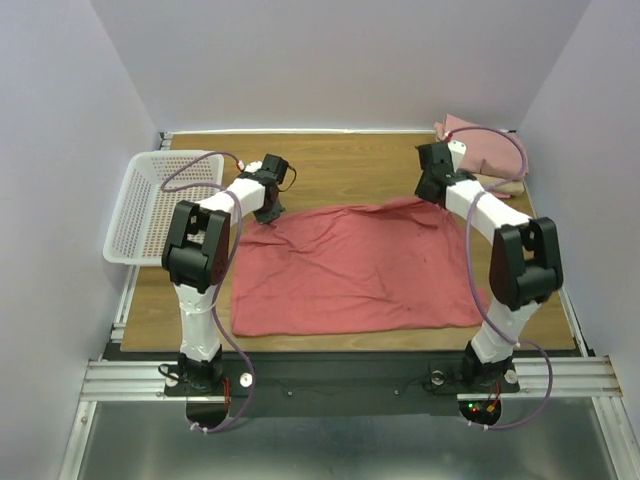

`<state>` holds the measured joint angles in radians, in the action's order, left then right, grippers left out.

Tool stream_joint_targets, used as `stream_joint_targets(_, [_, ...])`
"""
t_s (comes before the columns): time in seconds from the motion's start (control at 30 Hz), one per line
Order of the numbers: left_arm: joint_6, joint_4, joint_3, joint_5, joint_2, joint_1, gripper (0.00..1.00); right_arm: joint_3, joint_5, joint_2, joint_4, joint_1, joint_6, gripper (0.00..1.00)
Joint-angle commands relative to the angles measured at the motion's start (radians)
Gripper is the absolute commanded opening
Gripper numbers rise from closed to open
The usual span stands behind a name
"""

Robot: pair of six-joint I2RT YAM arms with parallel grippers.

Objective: Fold and stack the t-shirts
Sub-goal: Fold the tshirt

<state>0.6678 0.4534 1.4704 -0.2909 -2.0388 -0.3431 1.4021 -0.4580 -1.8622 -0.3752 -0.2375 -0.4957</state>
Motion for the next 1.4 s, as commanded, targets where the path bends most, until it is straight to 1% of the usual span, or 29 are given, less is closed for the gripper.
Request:
stream_joint_targets(0.0, [0.01,-0.015,-0.057,-0.001,0.109,-0.022,0.0,-0.144,-0.001,0.162,0.059,-0.026,-0.053,0.0])
stream_joint_targets(0.03, [0.012,-0.019,-0.082,-0.001,0.129,-0.034,0.0,-0.176,-0.001,0.194,0.059,-0.032,-0.056,0.0])
stream_joint_targets(0.07, [0.024,-0.022,-0.094,-0.001,0.14,-0.04,0.0,-0.205,0.002,0.262,0.059,-0.045,-0.058,0.0])
stream_joint_targets(0.1, [0.029,-0.024,-0.11,-0.002,0.153,-0.048,0.0,-0.268,0.007,0.294,0.059,-0.049,-0.06,0.0])
stream_joint_targets(0.13, [0.036,-0.028,-0.146,-0.008,0.182,-0.056,0.0,-0.297,0.01,0.326,0.058,-0.052,-0.07,0.0])
stream_joint_targets(0.17, [0.055,-0.036,-0.168,-0.019,0.198,-0.068,0.0,-0.326,0.022,0.397,0.058,-0.055,-0.076,0.0])
stream_joint_targets(0.2, [0.061,-0.042,-0.212,-0.022,0.215,-0.073,0.0,-0.389,0.03,0.429,0.056,-0.057,-0.083,0.0])
stream_joint_targets(0.27, [0.075,-0.055,-0.252,-0.022,0.258,-0.079,0.0,-0.446,0.057,0.498,0.048,-0.063,-0.104,0.0])
stream_joint_targets(0.3, [0.079,-0.058,-0.271,-0.024,0.273,-0.08,0.0,-0.469,0.067,0.562,0.042,-0.066,-0.11,0.0])
stream_joint_targets(0.33, [0.088,-0.061,-0.306,-0.027,0.296,-0.083,0.0,-0.512,0.074,0.59,0.032,-0.072,-0.122,0.0])
stream_joint_targets(0.43, [0.119,-0.065,-0.375,-0.04,0.34,-0.097,0.0,-0.573,0.096,0.675,-0.016,-0.101,-0.151,0.0])
stream_joint_targets(0.53, [0.142,-0.074,-0.432,-0.045,0.374,-0.115,0.0,-0.612,0.091,0.739,-0.06,-0.132,-0.179,0.0])
stream_joint_targets(0.83, [0.177,-0.075,-0.525,-0.053,0.44,-0.122,0.0,-0.683,0.097,0.844,-0.149,-0.148,-0.207,0.0])
stream_joint_targets(0.9, [0.182,-0.065,-0.527,-0.065,0.453,-0.122,0.0,-0.678,0.088,0.876,-0.165,-0.148,-0.204,0.0])
stream_joint_targets(1.0, [0.17,-0.029,-0.489,-0.085,0.466,-0.122,0.0,-0.646,0.07,0.897,-0.191,-0.148,-0.19,0.0])
stream_joint_targets(1.17, [0.161,0.01,-0.449,-0.111,0.497,-0.122,0.0,-0.597,0.062,0.882,-0.211,-0.148,-0.172,0.0])
stream_joint_targets(1.27, [0.168,0.004,-0.478,-0.117,0.517,-0.122,0.0,-0.617,0.073,0.864,-0.211,-0.148,-0.179,0.0])
stream_joint_targets(1.37, [0.177,-0.024,-0.528,-0.094,0.519,-0.122,0.0,-0.644,0.091,0.864,-0.209,-0.149,-0.188,0.0])
